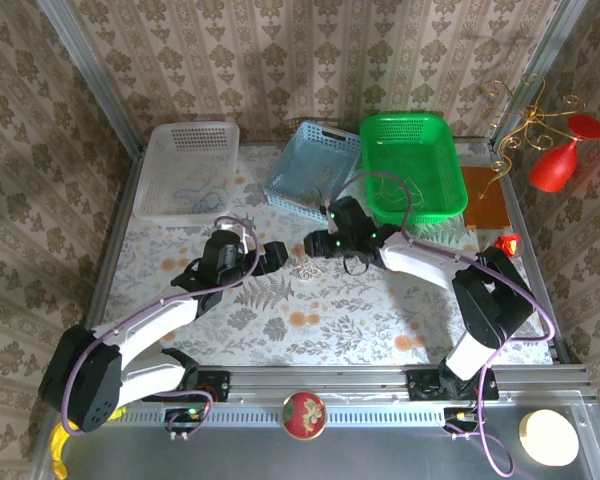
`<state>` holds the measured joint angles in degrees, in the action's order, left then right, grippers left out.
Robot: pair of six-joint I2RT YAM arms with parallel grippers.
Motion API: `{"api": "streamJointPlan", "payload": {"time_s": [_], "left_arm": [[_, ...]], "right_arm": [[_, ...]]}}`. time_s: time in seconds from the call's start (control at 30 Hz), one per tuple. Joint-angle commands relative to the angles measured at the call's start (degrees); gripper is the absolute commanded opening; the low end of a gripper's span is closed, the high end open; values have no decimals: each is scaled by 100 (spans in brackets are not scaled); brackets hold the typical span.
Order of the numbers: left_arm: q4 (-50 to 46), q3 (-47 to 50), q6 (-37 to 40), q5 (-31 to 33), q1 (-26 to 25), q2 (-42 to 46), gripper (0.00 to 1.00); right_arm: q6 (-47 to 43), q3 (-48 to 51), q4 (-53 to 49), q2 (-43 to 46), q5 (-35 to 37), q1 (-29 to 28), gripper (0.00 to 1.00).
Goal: Untangle the cables
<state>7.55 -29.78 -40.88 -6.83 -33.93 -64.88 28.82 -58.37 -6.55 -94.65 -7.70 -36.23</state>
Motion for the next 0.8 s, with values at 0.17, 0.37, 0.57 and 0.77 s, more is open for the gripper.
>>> {"api": "streamJointPlan", "payload": {"time_s": [0.17, 0.37, 0.57, 0.77], "left_arm": [[-114, -186, 62, -55, 67, 11, 100], [-81, -203, 29, -89, 59, -35, 100], [-73, -221, 2, -100, 39, -51, 100], [-47, -275, -2, -117, 25, -104, 100]], "right_arm": [[13, 867, 302, 65, -56, -75, 53], [156, 938, 538, -88, -227, -88, 52], [151, 754, 571, -259, -293, -97, 52], [202, 599, 663, -512, -387, -104, 47]]}}
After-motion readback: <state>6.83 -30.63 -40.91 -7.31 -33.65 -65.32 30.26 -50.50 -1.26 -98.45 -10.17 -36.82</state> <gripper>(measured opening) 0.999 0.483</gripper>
